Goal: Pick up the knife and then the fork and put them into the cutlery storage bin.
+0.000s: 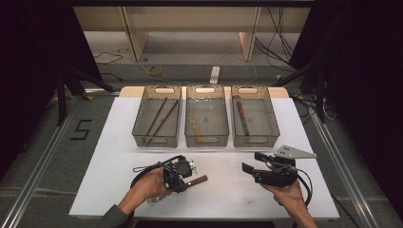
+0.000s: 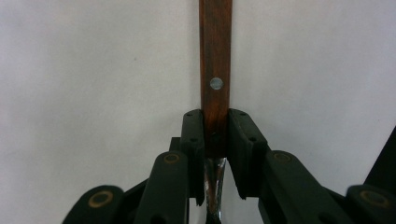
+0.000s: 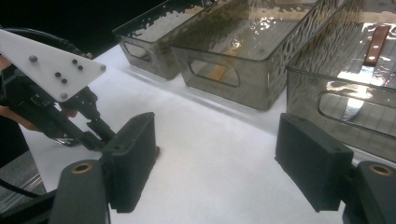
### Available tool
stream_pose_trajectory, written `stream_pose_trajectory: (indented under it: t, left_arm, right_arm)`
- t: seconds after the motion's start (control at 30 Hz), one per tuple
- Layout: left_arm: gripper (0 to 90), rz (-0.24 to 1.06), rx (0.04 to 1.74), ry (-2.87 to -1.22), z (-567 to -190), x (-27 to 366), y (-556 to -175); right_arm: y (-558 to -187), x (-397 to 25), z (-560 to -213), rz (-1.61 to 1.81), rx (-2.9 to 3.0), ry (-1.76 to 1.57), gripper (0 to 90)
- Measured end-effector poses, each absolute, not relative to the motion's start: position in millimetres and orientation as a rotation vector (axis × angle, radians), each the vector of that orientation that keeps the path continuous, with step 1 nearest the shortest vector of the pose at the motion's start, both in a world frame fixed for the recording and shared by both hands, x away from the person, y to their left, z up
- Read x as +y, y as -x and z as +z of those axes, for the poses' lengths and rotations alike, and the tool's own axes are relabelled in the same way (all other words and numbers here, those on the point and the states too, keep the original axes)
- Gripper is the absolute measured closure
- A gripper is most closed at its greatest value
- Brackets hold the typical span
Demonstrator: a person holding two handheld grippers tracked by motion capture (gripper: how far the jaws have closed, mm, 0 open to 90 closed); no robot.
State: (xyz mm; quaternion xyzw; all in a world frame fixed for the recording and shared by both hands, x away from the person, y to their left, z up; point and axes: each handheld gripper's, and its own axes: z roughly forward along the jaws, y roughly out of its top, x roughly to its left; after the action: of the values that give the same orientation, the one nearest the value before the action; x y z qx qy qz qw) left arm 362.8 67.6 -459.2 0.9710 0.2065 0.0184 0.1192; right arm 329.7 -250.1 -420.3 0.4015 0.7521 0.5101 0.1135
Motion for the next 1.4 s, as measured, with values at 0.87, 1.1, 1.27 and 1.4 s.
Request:
stream_pose_trajectory:
  t: [0.87, 1.1, 1.27, 1.4]
  left_arm:
    - [76.8, 0.102, 0.737, -2.58, -436.5, 85.6, -366.5]
    - [76.9, 0.115, 0.754, -2.555, -433.4, 87.8, -365.5]
    - [76.8, 0.118, 0.767, -2.539, -433.1, 89.2, -365.9]
    - [76.8, 0.116, 0.77, -2.537, -433.3, 89.3, -366.0]
  right_arm:
    - [-338.4, -174.7, -437.3, 1.545, 2.361, -1.202, 32.9]
    - [-354.4, -149.6, -453.2, 1.557, 2.402, -1.297, 39.1]
    - [-365.4, -135.8, -462.2, 1.605, 2.433, -1.343, 44.6]
    - [-373.7, -128.6, -467.1, 1.688, 2.437, -1.405, 52.0]
